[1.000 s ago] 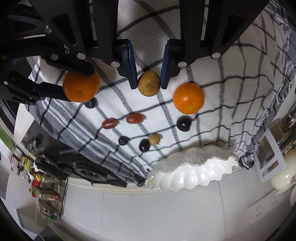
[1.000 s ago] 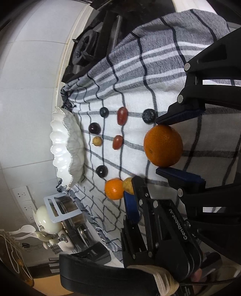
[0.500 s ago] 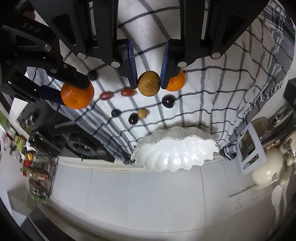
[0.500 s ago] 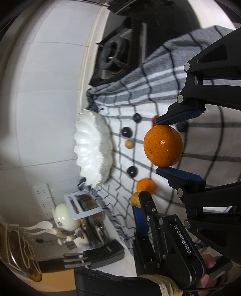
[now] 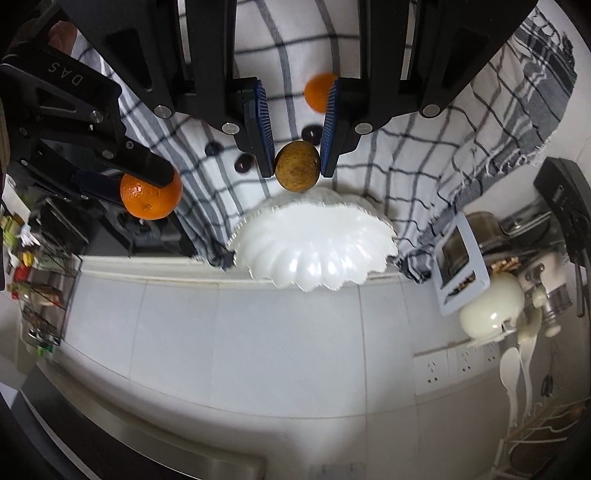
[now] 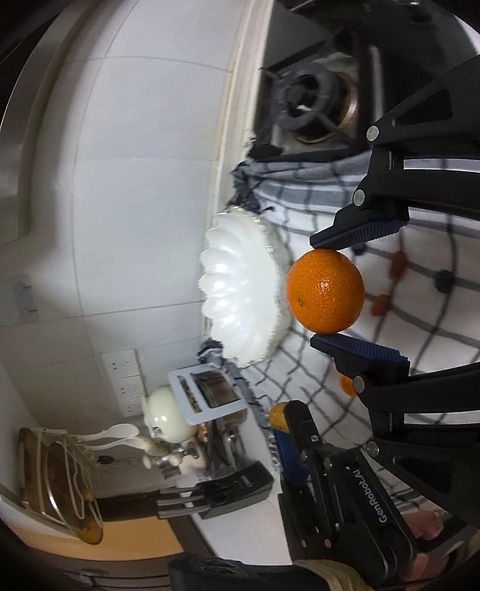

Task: Organize fruits
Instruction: 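Carry both held fruits to the white bowl with both tools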

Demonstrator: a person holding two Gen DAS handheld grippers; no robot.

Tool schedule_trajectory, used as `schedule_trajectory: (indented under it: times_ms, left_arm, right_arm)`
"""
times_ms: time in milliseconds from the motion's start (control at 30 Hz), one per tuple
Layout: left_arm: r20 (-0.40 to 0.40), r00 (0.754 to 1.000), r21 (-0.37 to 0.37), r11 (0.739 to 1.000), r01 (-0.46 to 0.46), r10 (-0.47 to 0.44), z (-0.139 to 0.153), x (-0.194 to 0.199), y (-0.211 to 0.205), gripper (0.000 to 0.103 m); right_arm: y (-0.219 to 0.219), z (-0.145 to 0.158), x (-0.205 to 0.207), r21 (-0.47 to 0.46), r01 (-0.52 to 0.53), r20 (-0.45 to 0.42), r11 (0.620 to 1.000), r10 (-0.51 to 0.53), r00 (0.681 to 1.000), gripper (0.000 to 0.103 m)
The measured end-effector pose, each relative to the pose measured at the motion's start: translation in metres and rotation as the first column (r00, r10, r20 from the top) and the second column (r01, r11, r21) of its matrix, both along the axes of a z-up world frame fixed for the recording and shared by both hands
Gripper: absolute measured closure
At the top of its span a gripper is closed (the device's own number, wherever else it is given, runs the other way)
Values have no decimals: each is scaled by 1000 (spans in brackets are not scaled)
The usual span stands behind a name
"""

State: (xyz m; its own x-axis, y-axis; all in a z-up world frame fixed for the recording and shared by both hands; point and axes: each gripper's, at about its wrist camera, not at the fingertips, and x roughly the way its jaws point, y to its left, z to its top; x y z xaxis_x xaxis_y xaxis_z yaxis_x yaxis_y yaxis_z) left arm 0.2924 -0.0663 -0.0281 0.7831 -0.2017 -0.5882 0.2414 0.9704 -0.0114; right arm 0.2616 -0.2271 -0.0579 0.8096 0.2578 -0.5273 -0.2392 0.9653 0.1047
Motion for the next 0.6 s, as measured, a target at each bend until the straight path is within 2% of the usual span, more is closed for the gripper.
schedule_trajectory:
  times_ms: [233, 600]
  left_arm:
    - [35, 998, 2, 999, -54, 54, 15, 26, -3, 77]
    - [27, 998, -8, 999, -49, 49, 27, 93, 4, 77]
  right_arm:
    - [-6, 18, 33, -13, -32, 53, 999, 32, 998, 55]
    - [2, 30, 105, -32, -1, 62, 1000, 3, 998, 55]
